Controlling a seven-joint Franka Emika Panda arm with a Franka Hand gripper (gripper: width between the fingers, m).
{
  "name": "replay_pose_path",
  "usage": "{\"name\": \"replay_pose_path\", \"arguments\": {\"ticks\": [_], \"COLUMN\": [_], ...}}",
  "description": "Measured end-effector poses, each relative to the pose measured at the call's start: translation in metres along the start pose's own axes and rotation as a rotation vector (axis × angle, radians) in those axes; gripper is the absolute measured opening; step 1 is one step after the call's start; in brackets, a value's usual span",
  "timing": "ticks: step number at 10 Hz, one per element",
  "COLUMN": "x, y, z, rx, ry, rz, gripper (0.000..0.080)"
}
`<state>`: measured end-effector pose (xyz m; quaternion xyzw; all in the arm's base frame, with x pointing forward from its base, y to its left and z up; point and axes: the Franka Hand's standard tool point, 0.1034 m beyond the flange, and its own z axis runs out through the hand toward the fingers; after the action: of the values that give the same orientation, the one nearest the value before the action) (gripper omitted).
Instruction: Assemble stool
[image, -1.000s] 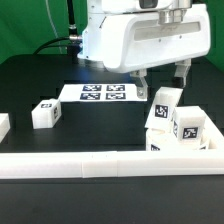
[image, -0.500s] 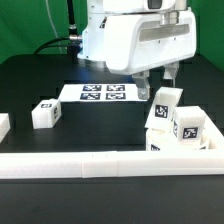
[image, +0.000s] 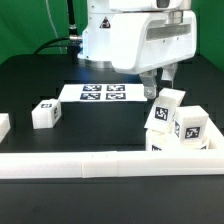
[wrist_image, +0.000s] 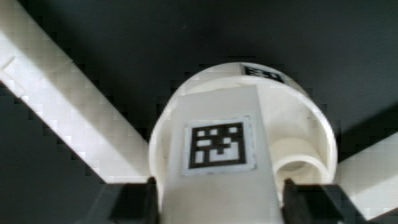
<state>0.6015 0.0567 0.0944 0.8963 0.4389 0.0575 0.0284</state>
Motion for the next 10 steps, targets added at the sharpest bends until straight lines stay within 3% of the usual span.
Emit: {"name": "replay_pose_path", "arguments": {"ticks": [3, 10], "x": [-0.0001, -0.0038], "y": [0.0001, 0.0017], "z": [0.0001, 0.002], "rx": [0.001, -0.012], "ry": [0.001, 0.057], "rz": [0.121, 0.786], "gripper": [0.0334, 0.0334]}}
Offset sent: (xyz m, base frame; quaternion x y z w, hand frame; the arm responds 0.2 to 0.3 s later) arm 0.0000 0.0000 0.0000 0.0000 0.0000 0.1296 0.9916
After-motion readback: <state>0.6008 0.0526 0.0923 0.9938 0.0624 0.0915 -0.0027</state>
